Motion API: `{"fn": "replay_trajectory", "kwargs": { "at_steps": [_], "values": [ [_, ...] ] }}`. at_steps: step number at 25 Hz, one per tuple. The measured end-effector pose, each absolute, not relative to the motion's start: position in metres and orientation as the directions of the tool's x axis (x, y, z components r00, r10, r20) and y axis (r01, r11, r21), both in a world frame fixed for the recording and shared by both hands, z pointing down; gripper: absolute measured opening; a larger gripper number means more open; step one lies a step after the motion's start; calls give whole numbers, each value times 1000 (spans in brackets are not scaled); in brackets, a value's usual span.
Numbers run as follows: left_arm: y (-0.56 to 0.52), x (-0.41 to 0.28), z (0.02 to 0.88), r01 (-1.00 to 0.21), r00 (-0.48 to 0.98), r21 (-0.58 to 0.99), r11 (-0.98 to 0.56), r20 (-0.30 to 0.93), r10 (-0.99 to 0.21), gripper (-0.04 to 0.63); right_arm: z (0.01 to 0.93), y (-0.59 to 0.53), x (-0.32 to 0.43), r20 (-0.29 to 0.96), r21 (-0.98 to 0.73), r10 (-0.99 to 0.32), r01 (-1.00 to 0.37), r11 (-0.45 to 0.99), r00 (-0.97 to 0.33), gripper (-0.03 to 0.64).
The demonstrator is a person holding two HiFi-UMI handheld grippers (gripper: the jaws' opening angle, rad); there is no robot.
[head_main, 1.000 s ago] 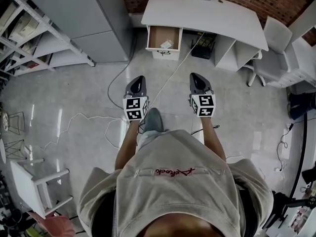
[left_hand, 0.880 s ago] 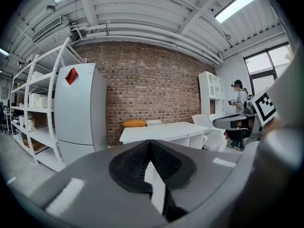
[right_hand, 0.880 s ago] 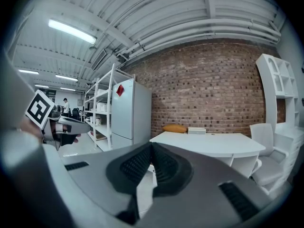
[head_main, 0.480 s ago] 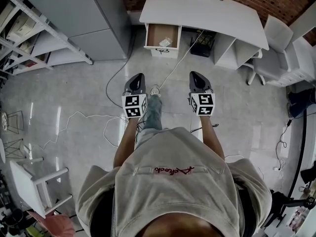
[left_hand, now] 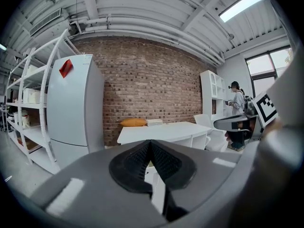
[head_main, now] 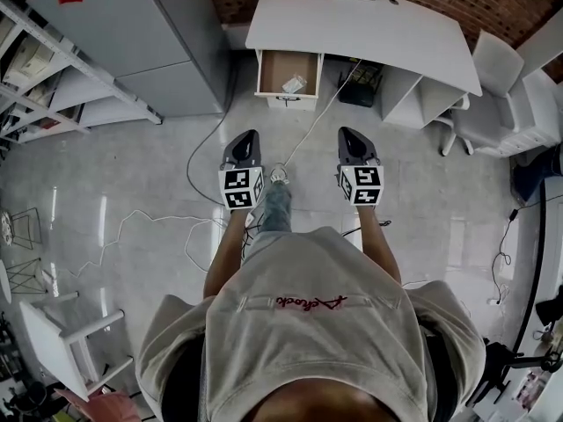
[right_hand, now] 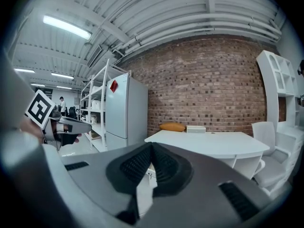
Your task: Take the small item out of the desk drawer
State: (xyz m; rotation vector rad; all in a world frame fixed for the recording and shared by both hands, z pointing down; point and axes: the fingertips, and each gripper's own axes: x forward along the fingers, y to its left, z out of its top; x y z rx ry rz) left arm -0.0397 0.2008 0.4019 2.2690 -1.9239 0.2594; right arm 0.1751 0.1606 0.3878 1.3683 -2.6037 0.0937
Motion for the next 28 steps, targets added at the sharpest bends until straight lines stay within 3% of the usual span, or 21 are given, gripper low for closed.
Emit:
{"fn": "replay_trajectory", "kwargs": {
  "at_steps": [28],
  "values": [
    [-98,-159,379,-974,226,25,-225,207,-952,9,359,-123,52,223,85,-828,-836,542,-515,12]
  ]
}}
